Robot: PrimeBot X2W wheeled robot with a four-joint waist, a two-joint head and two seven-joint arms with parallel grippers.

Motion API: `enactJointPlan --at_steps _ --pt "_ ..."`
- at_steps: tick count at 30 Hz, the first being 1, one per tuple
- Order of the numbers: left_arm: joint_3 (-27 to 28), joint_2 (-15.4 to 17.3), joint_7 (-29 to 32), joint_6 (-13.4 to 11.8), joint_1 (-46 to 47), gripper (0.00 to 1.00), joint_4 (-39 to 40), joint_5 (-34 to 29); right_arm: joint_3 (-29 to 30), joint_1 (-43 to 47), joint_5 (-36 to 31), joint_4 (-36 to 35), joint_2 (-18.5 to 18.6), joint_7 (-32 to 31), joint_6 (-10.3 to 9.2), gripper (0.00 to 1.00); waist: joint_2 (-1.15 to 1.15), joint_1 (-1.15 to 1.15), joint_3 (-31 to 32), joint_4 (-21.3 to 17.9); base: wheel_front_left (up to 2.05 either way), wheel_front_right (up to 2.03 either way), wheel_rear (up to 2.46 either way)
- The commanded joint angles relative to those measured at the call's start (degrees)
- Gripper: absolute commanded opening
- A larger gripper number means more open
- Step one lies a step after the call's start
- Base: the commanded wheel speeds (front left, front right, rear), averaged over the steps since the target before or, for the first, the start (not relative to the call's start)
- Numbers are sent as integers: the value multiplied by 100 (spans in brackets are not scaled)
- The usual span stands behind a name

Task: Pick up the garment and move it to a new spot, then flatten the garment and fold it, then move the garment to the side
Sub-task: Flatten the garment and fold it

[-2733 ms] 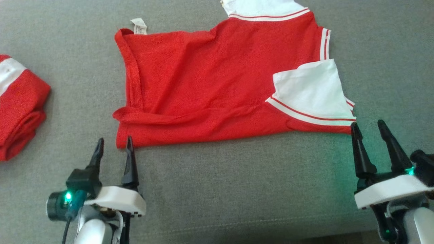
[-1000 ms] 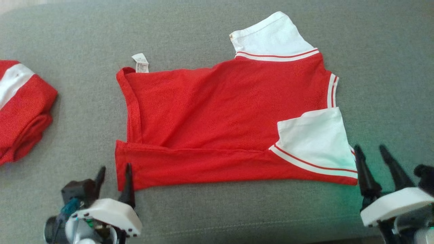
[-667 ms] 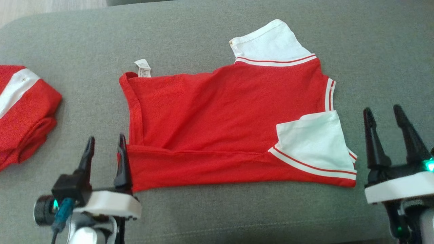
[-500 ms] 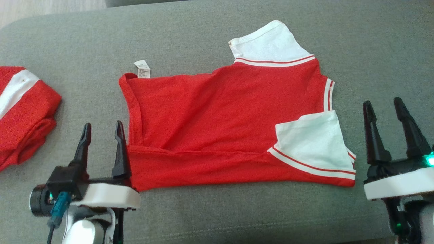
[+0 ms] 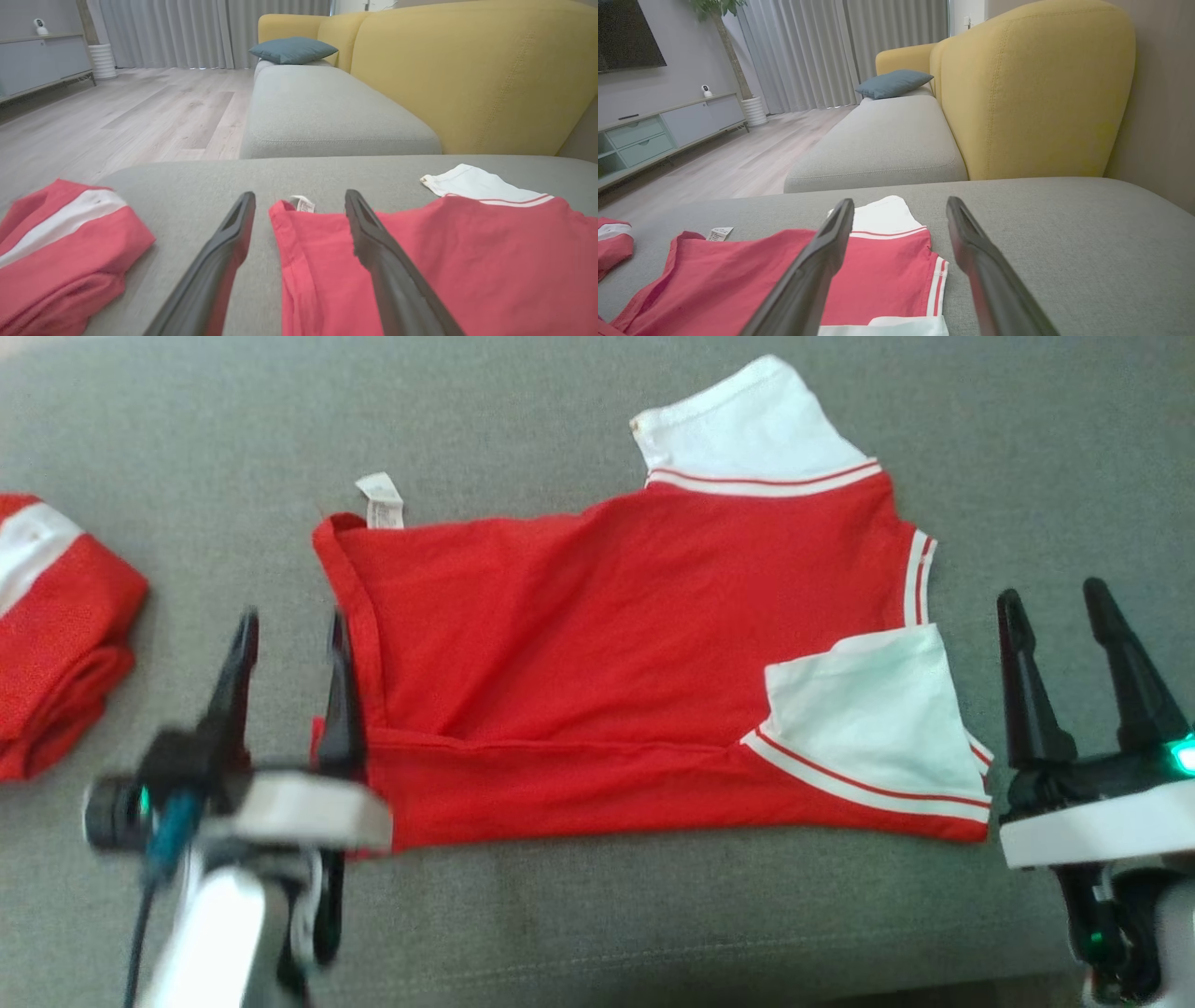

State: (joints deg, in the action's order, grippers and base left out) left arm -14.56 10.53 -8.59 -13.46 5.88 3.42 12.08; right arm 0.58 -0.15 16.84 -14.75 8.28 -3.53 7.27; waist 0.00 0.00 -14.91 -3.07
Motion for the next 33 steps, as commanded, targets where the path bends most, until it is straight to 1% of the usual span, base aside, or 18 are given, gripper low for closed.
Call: enactJointPlan --at_steps 1,4,8,13,17,18,22,23,25,26,30,33 --pt "156 102 35 71 535 100 27 2 -104 -199 55 -209 65 2 22 100 0 0 -149 -20 0 0 0" --pt "137 83 164 264 1223 100 -555 106 -176 -256 70 -185 11 -3 22 100 0 0 -322 -80 0 0 0" --pt "147 125 453 512 2076 100 -1592 242 -266 -366 125 -51 -16 27 22 100 0 0 -496 -219 0 0 0" --pt "251 223 747 743 2804 100 -2836 453 -329 -433 168 111 -48 62 22 100 0 0 -617 -375 0 0 0" --pt "331 306 958 817 3193 100 -3627 572 -326 -463 209 213 -57 98 22 100 0 0 -674 -427 0 0 0" --pt "331 306 958 817 3193 100 -3627 572 -326 -463 209 213 -57 98 22 100 0 0 -674 -427 0 0 0" --pt "395 338 1211 876 3434 100 -4132 717 -303 -479 241 300 -54 106 22 100 0 0 -690 -432 0 0 0" --pt "407 342 1267 899 3474 75 -4216 756 -297 -480 245 313 -54 106 22 100 0 0 -688 -428 0 0 0" --pt "413 349 1352 954 3540 15 -4329 815 -281 -480 252 334 -52 105 22 100 0 0 -682 -412 0 0 0" --pt "410 352 1380 986 3565 0 -4366 839 -273 -483 256 346 -49 101 22 100 0 0 -681 -403 0 0 0" --pt "415 356 1295 1063 3660 0 -4364 900 -279 -570 279 441 27 53 22 100 0 0 -672 -368 0 0 0" --pt "397 330 1211 1078 3695 0 -4294 917 -274 -740 333 654 174 -6 22 100 0 0 -681 -330 0 0 0"
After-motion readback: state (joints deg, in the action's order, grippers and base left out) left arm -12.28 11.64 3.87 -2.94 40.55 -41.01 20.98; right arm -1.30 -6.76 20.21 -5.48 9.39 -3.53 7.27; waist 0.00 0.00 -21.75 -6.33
